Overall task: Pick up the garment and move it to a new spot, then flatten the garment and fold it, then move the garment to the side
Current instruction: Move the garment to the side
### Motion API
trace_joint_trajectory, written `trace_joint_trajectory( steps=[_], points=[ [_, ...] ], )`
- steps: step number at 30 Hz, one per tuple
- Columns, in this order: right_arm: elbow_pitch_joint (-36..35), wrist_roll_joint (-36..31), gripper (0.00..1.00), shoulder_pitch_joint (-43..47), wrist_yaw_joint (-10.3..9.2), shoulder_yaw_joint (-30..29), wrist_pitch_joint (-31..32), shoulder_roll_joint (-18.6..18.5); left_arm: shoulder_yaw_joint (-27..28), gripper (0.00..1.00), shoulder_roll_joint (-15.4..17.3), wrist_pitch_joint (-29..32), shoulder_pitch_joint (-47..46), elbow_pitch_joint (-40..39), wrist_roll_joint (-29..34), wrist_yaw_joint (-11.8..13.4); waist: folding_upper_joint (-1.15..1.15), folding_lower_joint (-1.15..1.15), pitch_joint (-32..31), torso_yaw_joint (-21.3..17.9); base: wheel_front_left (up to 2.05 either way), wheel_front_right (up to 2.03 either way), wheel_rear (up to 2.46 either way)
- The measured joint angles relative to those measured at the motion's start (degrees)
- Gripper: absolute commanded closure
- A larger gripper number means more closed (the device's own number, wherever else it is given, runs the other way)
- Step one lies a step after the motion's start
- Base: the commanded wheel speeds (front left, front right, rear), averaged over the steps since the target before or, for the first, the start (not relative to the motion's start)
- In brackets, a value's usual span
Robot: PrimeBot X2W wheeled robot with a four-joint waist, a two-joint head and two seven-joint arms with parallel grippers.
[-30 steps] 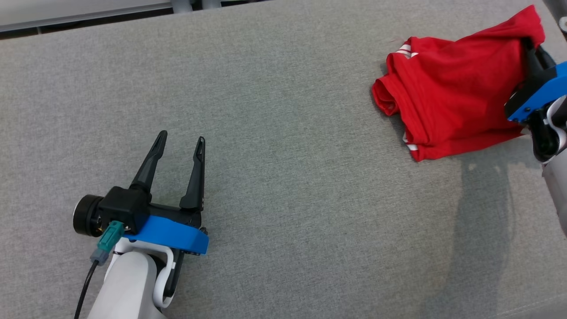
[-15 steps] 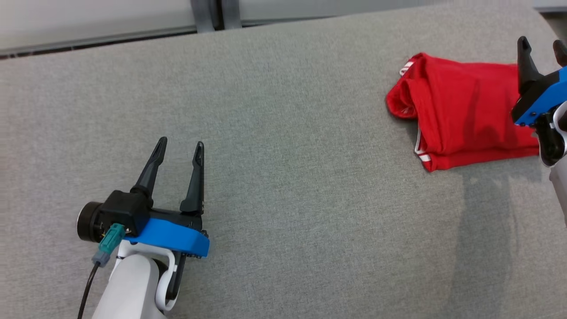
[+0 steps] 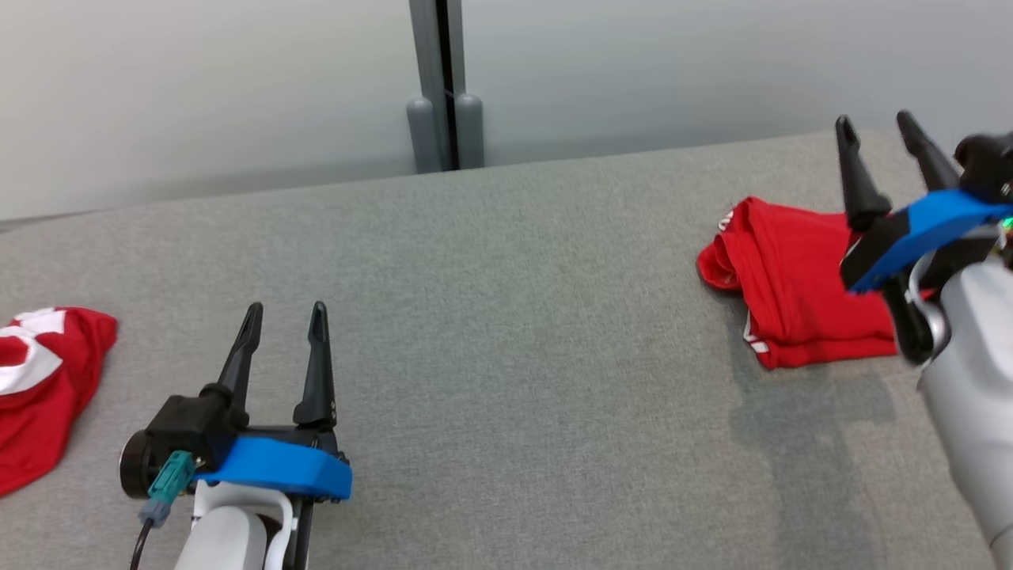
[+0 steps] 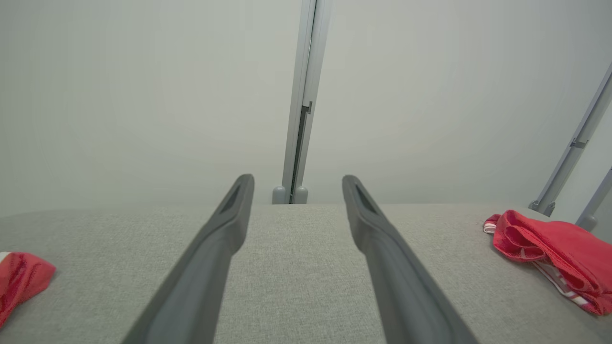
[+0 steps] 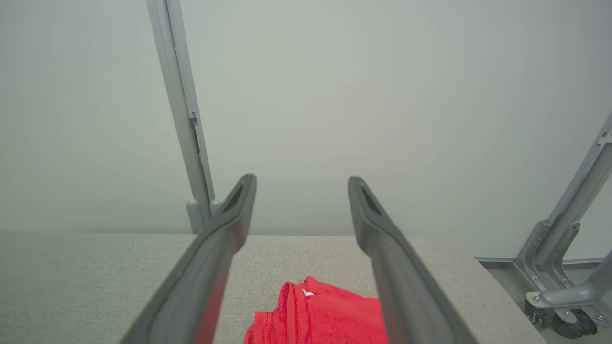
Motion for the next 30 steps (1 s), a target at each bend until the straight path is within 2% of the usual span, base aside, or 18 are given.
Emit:
trace_joint_trajectory(
  steps=[7, 14, 18, 23, 30],
  points=[
    [-10.54, -0.82, 0.00, 12.22, 0.00, 0.85, -0.01, 1.51, 3.43, 0.00, 0.49, -0.01, 4.54, -1.15, -0.43, 1.11, 0.00, 0.00, -4.71, 1.82, 0.00, 0.00, 0.00],
    [-17.15, 0.96, 0.00, 23.09, 0.00, 1.43, -0.01, 3.25, 4.69, 0.00, 0.42, -0.01, 7.49, -0.86, -0.43, 1.57, 0.00, 0.01, -7.37, 2.98, 0.00, 0.00, 0.00],
    [-20.71, 1.10, 0.00, 28.68, 0.00, -1.03, -0.02, 3.66, 5.05, 0.00, 0.03, -0.01, 8.37, -0.02, -0.32, 1.69, 0.00, 0.01, -8.32, 3.65, 0.00, 0.00, 0.00],
    [-25.97, -0.51, 0.00, 35.74, 0.00, -4.25, -0.01, 5.90, 5.45, 0.00, -0.60, -0.01, 9.28, 1.30, 0.13, 1.51, 0.01, 0.01, -8.97, 3.78, 0.00, 0.00, 0.00],
    [-31.39, -3.93, 0.00, 41.51, 0.00, -6.71, -0.02, 8.29, 6.05, 0.00, -1.49, -0.01, 9.52, 2.19, 0.52, 0.99, 0.01, 0.01, -9.07, 3.37, 0.00, 0.00, 0.00]
  ],
)
